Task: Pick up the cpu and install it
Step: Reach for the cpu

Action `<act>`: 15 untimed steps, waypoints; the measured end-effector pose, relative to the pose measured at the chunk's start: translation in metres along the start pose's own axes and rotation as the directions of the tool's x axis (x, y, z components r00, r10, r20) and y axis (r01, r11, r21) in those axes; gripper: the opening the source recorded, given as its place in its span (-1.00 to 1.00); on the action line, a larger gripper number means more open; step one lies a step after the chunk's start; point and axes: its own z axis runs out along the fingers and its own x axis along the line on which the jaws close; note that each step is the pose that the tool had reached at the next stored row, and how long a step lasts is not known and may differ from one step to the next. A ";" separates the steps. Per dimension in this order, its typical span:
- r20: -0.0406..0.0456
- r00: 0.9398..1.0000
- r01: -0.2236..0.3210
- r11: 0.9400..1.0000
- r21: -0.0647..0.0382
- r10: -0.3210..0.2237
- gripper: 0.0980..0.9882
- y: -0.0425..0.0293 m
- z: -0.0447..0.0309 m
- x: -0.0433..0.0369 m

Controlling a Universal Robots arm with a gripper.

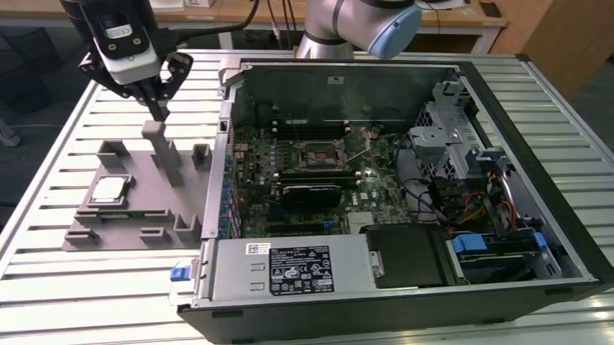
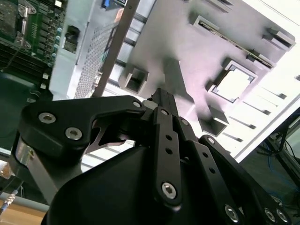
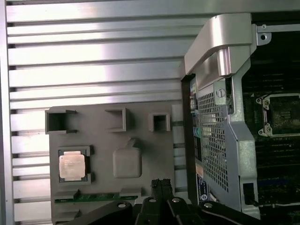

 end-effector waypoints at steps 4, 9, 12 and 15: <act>0.000 1.000 0.000 1.000 0.000 0.000 -0.98 -0.0008 0.0054 0.0102; 0.000 1.000 0.000 1.000 0.000 0.000 -0.98 -0.0020 0.0100 0.0246; 0.000 1.000 0.000 1.000 0.000 0.000 -0.98 -0.0028 0.0122 0.0341; 0.000 1.000 0.000 1.000 0.000 0.000 -0.98 -0.0037 0.0155 0.0431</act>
